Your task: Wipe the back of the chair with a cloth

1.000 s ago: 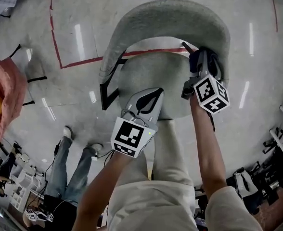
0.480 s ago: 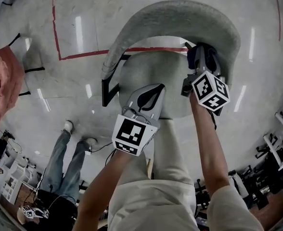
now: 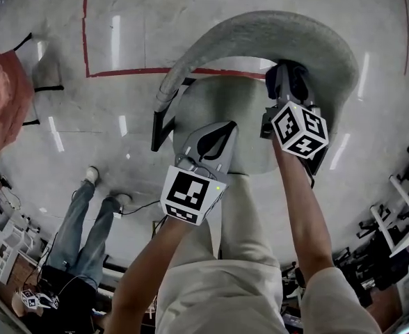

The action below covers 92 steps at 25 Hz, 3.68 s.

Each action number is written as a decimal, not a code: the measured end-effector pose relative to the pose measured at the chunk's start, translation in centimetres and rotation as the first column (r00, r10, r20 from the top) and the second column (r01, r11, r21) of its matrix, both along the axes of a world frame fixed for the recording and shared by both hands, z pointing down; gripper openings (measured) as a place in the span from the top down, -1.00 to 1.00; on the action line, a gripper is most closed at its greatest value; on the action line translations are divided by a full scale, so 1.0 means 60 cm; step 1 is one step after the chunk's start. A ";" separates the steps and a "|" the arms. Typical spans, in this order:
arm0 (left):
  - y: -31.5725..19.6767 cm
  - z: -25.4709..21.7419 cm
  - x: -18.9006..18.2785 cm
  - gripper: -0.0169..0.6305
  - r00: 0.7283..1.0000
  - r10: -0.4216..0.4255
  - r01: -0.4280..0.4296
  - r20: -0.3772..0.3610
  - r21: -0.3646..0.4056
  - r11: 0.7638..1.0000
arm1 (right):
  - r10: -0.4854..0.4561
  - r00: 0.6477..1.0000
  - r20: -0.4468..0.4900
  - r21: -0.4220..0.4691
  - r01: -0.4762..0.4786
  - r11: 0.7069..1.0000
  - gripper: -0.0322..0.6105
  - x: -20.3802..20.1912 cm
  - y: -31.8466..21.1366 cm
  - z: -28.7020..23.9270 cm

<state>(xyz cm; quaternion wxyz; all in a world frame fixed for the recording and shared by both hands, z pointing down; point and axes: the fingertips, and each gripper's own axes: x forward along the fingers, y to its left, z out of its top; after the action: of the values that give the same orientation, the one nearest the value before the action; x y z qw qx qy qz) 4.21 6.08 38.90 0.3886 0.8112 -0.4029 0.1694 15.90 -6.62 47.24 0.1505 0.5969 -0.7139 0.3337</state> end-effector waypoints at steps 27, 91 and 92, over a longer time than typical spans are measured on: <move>0.023 -0.004 -0.075 0.94 0.988 -0.157 0.157 -0.004 -0.003 0.988 | -0.394 0.919 0.026 0.020 0.394 0.919 0.67 -0.200 0.007 -0.003; 0.150 -0.053 -0.049 0.94 0.990 0.141 -0.141 -0.006 0.064 0.988 | -0.296 0.918 0.265 0.070 0.288 0.955 0.67 -0.106 0.243 -0.131; 0.152 -0.055 -0.038 0.94 0.987 0.161 -0.161 -0.006 0.065 0.985 | -0.270 0.926 0.263 0.071 0.261 0.963 0.67 -0.090 0.246 -0.135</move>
<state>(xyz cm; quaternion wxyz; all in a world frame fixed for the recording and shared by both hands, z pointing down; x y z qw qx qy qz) 1.95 15.18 35.58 0.3498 0.8541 -0.3390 0.1826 10.52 8.13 39.15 0.0852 0.4464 -0.8075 0.3762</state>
